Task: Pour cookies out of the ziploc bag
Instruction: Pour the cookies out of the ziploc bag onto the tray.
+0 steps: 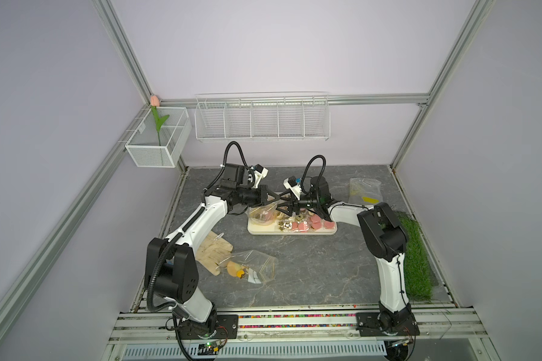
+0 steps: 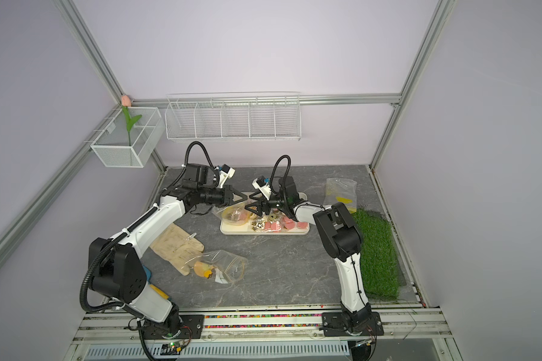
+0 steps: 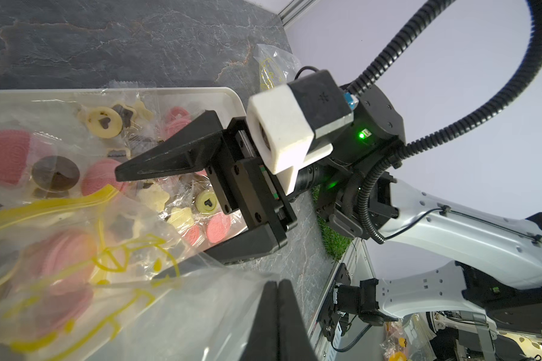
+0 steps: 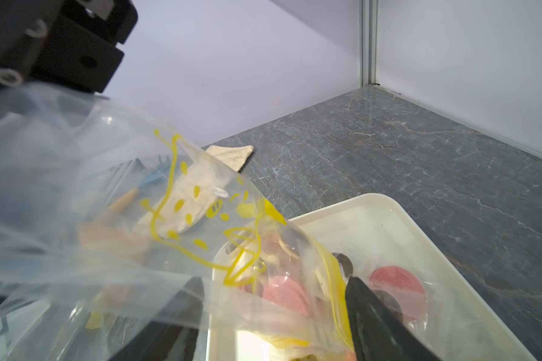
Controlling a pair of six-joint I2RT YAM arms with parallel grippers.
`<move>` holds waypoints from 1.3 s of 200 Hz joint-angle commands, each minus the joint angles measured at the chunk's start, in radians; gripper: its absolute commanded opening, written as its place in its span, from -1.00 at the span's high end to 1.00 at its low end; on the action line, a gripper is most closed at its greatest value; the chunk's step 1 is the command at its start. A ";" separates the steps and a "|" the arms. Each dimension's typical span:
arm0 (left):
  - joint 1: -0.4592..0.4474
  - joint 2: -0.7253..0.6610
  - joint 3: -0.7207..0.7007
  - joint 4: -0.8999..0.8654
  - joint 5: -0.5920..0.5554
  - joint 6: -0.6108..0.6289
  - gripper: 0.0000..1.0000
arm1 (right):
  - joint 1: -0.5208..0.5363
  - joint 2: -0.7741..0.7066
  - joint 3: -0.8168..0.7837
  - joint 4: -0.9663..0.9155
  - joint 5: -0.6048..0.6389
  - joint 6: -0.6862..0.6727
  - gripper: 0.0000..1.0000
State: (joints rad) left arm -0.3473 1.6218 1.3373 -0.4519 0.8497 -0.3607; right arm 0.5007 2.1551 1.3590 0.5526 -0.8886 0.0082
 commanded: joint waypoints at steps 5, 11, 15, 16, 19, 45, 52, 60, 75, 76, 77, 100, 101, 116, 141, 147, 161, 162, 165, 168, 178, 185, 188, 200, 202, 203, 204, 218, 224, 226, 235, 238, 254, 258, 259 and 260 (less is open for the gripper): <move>-0.004 0.004 0.029 -0.028 0.023 0.043 1.00 | -0.001 0.032 0.019 0.043 -0.069 0.030 -0.46; -0.002 0.007 0.028 -0.030 0.026 0.044 1.00 | -0.001 0.036 0.020 0.046 -0.076 0.038 -0.43; -0.003 0.009 0.028 -0.031 0.029 0.045 1.00 | -0.001 0.038 0.021 0.047 -0.079 0.042 -0.41; -0.003 0.009 0.029 -0.030 0.030 0.046 1.00 | -0.001 0.039 0.020 0.047 -0.081 0.042 -0.40; -0.004 0.010 0.029 -0.030 0.030 0.046 1.00 | -0.001 0.040 0.019 0.050 -0.082 0.044 -0.38; -0.002 0.018 0.032 -0.030 0.024 0.046 1.00 | -0.001 0.049 0.005 0.101 -0.080 0.084 0.02; -0.004 0.017 0.031 -0.030 0.022 0.046 1.00 | -0.001 0.052 0.006 0.106 -0.080 0.092 0.11; -0.003 0.016 0.030 -0.031 0.018 0.046 1.00 | -0.001 0.056 0.005 0.118 -0.081 0.103 0.24; -0.002 0.013 0.027 -0.030 0.011 0.048 1.00 | -0.001 0.060 0.002 0.138 -0.077 0.119 0.43; -0.002 0.013 0.027 -0.030 0.011 0.048 1.00 | -0.001 0.060 0.002 0.140 -0.076 0.121 0.45; -0.002 0.013 0.027 -0.031 0.011 0.048 1.00 | -0.001 0.060 0.003 0.143 -0.075 0.122 0.46; -0.003 0.009 0.027 -0.033 0.003 0.049 1.00 | -0.001 0.051 -0.011 0.174 -0.044 0.140 0.67; -0.003 0.010 0.027 -0.033 0.003 0.050 1.00 | 0.000 0.052 -0.012 0.174 -0.043 0.141 0.67; -0.003 0.009 0.027 -0.034 0.000 0.049 1.00 | -0.001 0.041 -0.018 0.172 -0.028 0.135 0.85; -0.001 0.004 0.029 -0.039 -0.012 0.048 1.00 | -0.001 0.034 -0.019 0.163 -0.020 0.138 0.86; -0.001 0.003 0.031 -0.041 -0.020 0.047 1.00 | 0.000 0.034 -0.017 0.158 -0.013 0.139 0.85; 0.001 0.000 0.030 -0.043 -0.039 0.040 1.00 | 0.001 0.027 -0.015 0.121 0.013 0.132 0.86; 0.001 0.000 0.030 -0.042 -0.039 0.038 1.00 | 0.001 0.026 -0.014 0.119 0.016 0.130 0.86; 0.001 -0.002 0.030 -0.040 -0.041 0.037 1.00 | 0.001 0.021 -0.016 0.104 0.027 0.126 0.86; 0.001 -0.004 0.030 -0.039 -0.044 0.035 1.00 | 0.001 0.015 -0.018 0.090 0.036 0.119 0.86; 0.000 -0.013 0.027 -0.034 -0.058 0.026 1.00 | 0.005 -0.007 -0.035 0.064 0.074 0.093 0.86; 0.000 -0.019 0.026 -0.028 -0.065 0.018 1.00 | 0.009 -0.029 -0.053 0.046 0.112 0.077 0.85; 0.001 -0.021 0.025 -0.024 -0.067 0.016 1.00 | 0.009 -0.037 -0.059 0.036 0.125 0.068 0.86; 0.000 -0.028 0.026 -0.017 -0.070 0.009 1.00 | 0.013 -0.068 -0.085 0.026 0.165 0.052 0.85; 0.001 -0.027 0.026 -0.015 -0.072 0.008 1.00 | 0.014 -0.072 -0.089 0.027 0.170 0.052 0.85; 0.001 -0.028 0.026 -0.015 -0.071 0.006 1.00 | 0.013 -0.075 -0.090 0.027 0.173 0.052 0.85; 0.001 -0.028 0.026 -0.015 -0.071 0.006 1.00 | 0.014 -0.077 -0.093 0.028 0.176 0.052 0.85; 0.001 -0.028 0.031 -0.005 -0.069 -0.003 1.00 | 0.014 -0.106 -0.125 0.049 0.207 0.055 0.86; 0.000 -0.028 0.032 0.001 -0.067 -0.008 1.00 | 0.013 -0.116 -0.137 0.059 0.218 0.058 0.86; 0.000 -0.027 0.032 0.003 -0.067 -0.010 1.00 | 0.013 -0.119 -0.139 0.061 0.219 0.058 0.86; 0.000 -0.029 0.033 0.011 -0.065 -0.017 1.00 | 0.015 -0.129 -0.144 0.061 0.232 0.063 0.86; 0.000 -0.029 0.033 0.015 -0.063 -0.019 1.00 | 0.015 -0.131 -0.145 0.060 0.234 0.065 0.85; -0.003 -0.030 0.033 0.030 -0.054 -0.032 1.00 | 0.019 -0.150 -0.160 0.061 0.257 0.065 0.85; -0.005 -0.030 0.033 0.033 -0.053 -0.034 1.00 | 0.020 -0.155 -0.163 0.061 0.266 0.065 0.86; -0.005 -0.030 0.033 0.034 -0.053 -0.035 1.00 | 0.020 -0.157 -0.163 0.062 0.267 0.065 0.86; -0.005 -0.031 0.033 0.035 -0.052 -0.035 1.00 | 0.020 -0.159 -0.164 0.061 0.269 0.064 0.85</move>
State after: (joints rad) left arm -0.3473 1.6165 1.3376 -0.4519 0.7898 -0.3748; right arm 0.5144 2.0548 1.2224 0.6064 -0.6842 0.0925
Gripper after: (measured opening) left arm 0.046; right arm 0.072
